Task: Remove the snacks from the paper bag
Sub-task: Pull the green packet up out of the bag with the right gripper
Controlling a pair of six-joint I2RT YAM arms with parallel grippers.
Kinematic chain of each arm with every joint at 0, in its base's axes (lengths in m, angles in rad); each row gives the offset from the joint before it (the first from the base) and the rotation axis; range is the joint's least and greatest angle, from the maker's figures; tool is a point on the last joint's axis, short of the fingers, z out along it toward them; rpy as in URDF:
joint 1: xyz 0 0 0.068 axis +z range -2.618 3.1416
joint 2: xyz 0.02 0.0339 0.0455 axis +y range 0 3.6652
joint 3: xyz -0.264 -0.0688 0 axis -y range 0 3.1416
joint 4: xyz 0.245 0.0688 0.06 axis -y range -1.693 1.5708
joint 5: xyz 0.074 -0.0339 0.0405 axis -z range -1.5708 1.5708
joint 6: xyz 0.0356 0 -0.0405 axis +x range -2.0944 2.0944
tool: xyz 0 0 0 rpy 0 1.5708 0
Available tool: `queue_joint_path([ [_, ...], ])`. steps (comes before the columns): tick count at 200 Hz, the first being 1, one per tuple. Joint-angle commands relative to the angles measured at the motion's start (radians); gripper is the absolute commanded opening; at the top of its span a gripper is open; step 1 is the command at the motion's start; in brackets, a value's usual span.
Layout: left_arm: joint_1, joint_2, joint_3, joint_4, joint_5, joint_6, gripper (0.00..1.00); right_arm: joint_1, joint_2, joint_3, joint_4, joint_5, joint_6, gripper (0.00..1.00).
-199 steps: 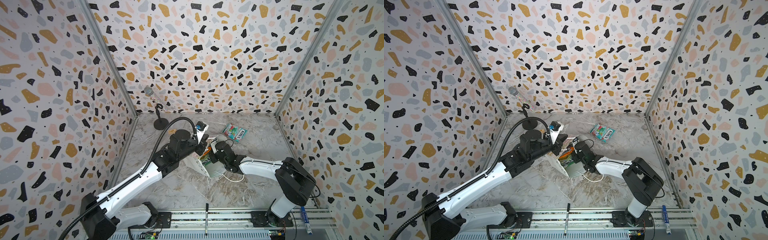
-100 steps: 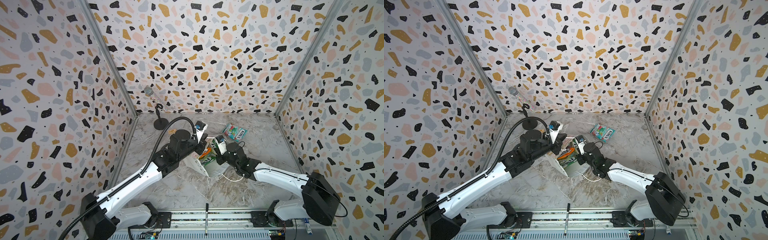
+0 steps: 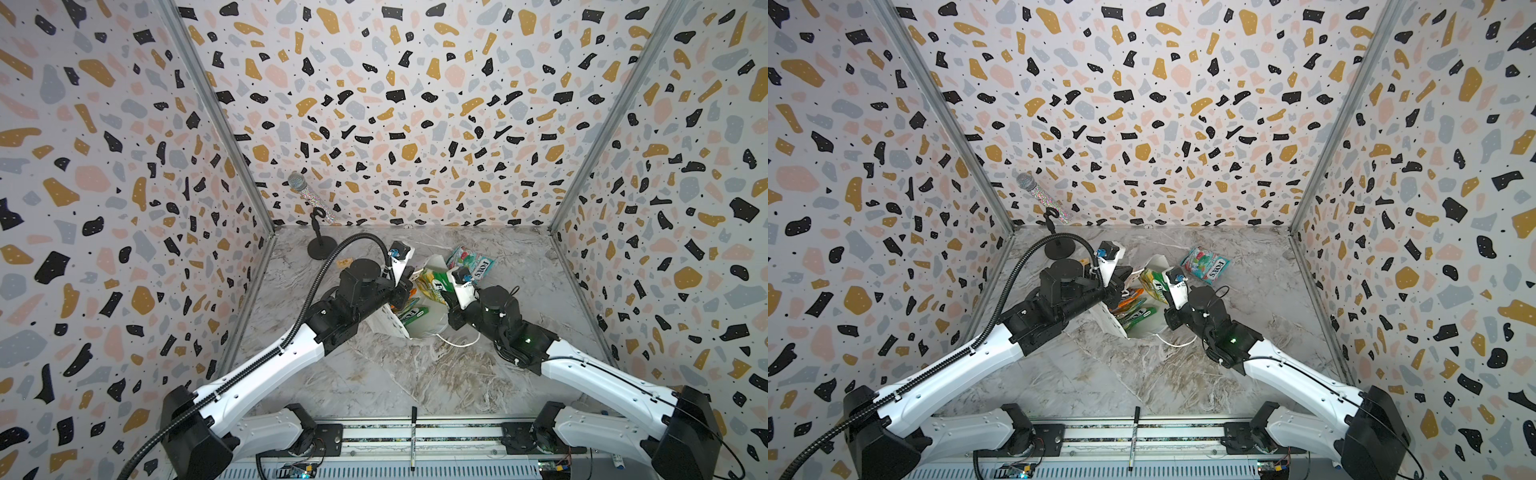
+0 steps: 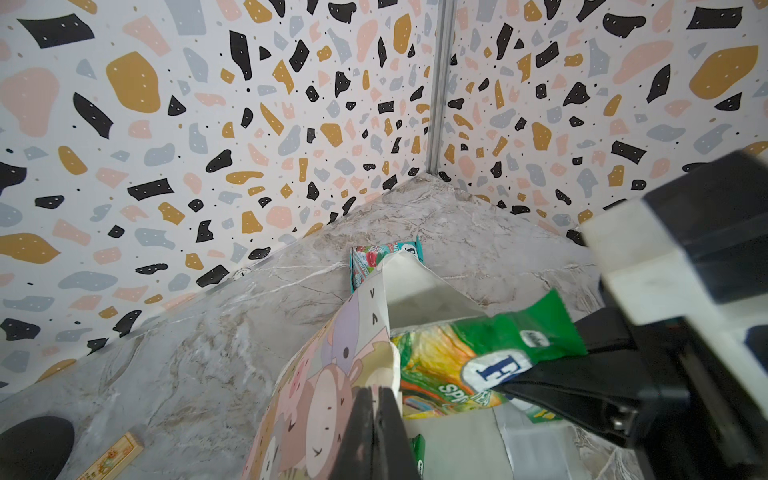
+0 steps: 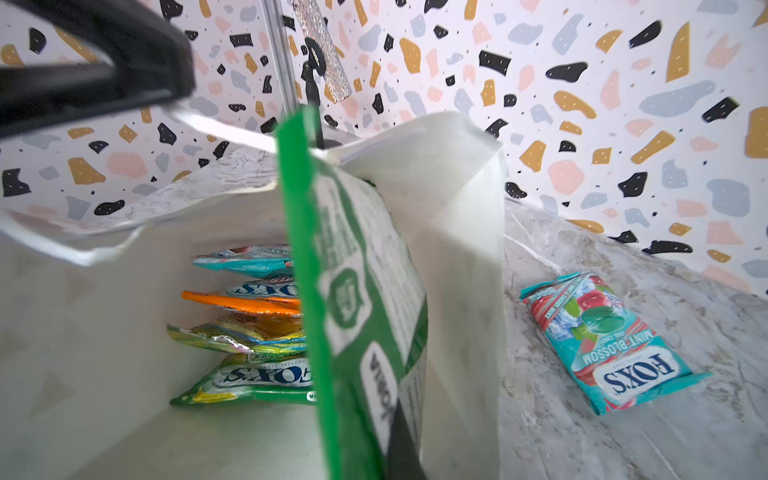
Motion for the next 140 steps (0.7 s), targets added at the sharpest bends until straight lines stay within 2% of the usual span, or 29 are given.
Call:
queue_joint_path([
  [1, -0.006, 0.008, 0.037, 0.019, 0.014, 0.004, 0.00, 0.001, -0.083, 0.018, -0.001, 0.041, -0.025, 0.00],
  [38, -0.006, 0.012, 0.041, 0.014, 0.022, 0.004, 0.00, 0.000, -0.161, 0.035, -0.027, 0.086, -0.046, 0.00],
  [91, -0.009, 0.014, 0.041, 0.014, 0.024, 0.005, 0.00, -0.008, -0.252, 0.067, -0.044, 0.210, -0.075, 0.00],
  [120, -0.009, 0.015, 0.042, 0.013, 0.024, 0.005, 0.00, -0.041, -0.290, 0.074, -0.046, 0.295, -0.061, 0.00],
  [140, -0.010, 0.014, 0.043, 0.012, 0.024, 0.005, 0.00, -0.095, -0.304, 0.075, -0.063, 0.308, -0.035, 0.00],
])
